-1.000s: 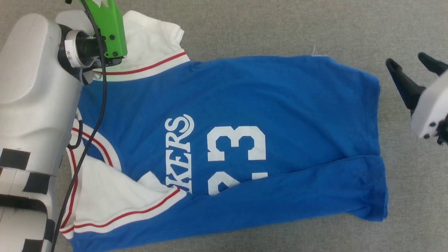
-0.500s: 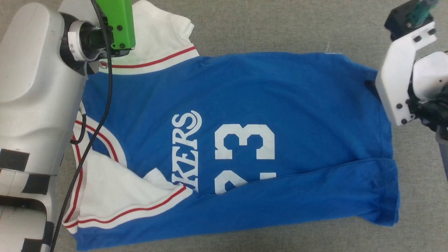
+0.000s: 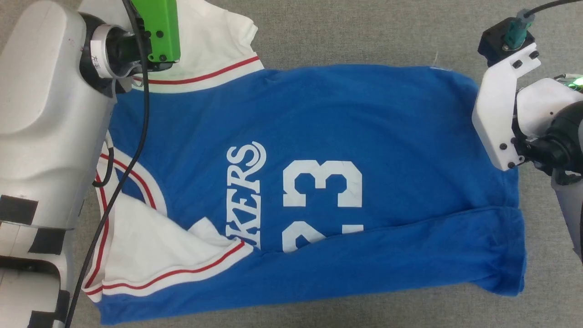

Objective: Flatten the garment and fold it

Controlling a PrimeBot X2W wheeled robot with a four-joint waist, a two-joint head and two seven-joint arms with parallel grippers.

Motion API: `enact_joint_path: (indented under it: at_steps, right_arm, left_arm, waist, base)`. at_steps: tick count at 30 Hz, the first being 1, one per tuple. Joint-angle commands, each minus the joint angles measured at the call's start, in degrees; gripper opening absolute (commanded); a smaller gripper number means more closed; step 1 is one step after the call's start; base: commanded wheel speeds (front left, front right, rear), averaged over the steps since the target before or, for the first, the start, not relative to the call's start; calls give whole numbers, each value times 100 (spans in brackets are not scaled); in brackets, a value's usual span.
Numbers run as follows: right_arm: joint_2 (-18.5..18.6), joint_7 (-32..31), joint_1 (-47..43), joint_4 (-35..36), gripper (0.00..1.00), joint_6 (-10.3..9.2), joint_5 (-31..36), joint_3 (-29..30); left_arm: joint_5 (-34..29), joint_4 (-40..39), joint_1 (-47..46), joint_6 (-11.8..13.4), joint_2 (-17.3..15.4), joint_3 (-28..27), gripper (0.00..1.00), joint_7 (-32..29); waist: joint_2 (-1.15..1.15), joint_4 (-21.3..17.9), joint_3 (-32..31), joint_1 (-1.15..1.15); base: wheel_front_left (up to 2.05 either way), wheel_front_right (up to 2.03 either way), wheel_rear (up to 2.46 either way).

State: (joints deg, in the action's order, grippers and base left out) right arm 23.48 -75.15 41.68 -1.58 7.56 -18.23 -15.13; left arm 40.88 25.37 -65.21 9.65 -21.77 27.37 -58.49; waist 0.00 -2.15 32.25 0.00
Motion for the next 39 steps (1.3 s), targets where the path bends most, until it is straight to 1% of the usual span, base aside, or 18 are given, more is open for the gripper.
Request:
enact_joint_path:
  at_steps: [1, 4, 5, 8, 14, 19, 24, 29, 35, 39]
  right_arm:
    - [30, 57, -2, -112, 0, -8, -6, -8]
    - [18, 232, 13, -142, 0, -8, -23, 39]
    - [-17, 434, -4, -180, 0, -8, -56, 83]
    - [-94, 681, -58, -241, 0, -8, -118, 166]
    - [-160, 1069, -326, -409, 0, -8, -187, 271]
    - [-124, 1307, -702, -512, 0, -8, -214, 446]
    - [-159, 1493, -1095, -565, 0, -8, -237, 671]
    - [-267, 1591, -1471, -547, 0, -8, -270, 881]
    - [-332, 1583, -1937, -499, 0, -8, -281, 945]
    - [-379, 1553, -2174, -513, 0, -8, -291, 956]
  left_arm:
    - [23, -21, 32, -7, -36, 3, 0, 18]
    - [80, -50, 74, -59, -25, -25, 0, 96]
    - [192, -95, 144, -122, 3, -107, 0, 223]
    - [286, -202, 272, -239, -18, -166, 0, 371]
    - [491, -435, 741, -465, -177, -308, 0, 637]
    - [666, -902, 1327, -539, -317, -415, 0, 806]
    - [807, -1513, 1963, -461, -461, -525, 0, 904]
    - [845, -2049, 2669, -236, -688, -611, 0, 923]
    - [942, -2337, 3503, 27, -850, -709, 0, 963]
    - [1058, -2387, 3964, 118, -812, -742, 0, 1046]
  waist:
    - [0, -9, -20, 0]
    - [0, -9, -95, 0]
    - [0, -1, -225, 0]
    - [0, 17, -455, 0]
    - [0, 71, -1034, 0]
    - [0, 173, -1419, 0]
    - [0, 267, -1665, 0]
    - [0, 332, -1863, 0]
    - [0, 342, -2036, 0]
    - [0, 338, -2076, 0]
  base:
    - [0, 0, 0]
    - [0, 0, 0]
    - [0, 0, 0]
    - [0, 0, 0]
    - [0, 0, 0]
    - [0, 0, 0]
    - [0, 0, 0]
    - [0, 0, 0]
    - [0, 0, 0]
    - [0, 0, 0]
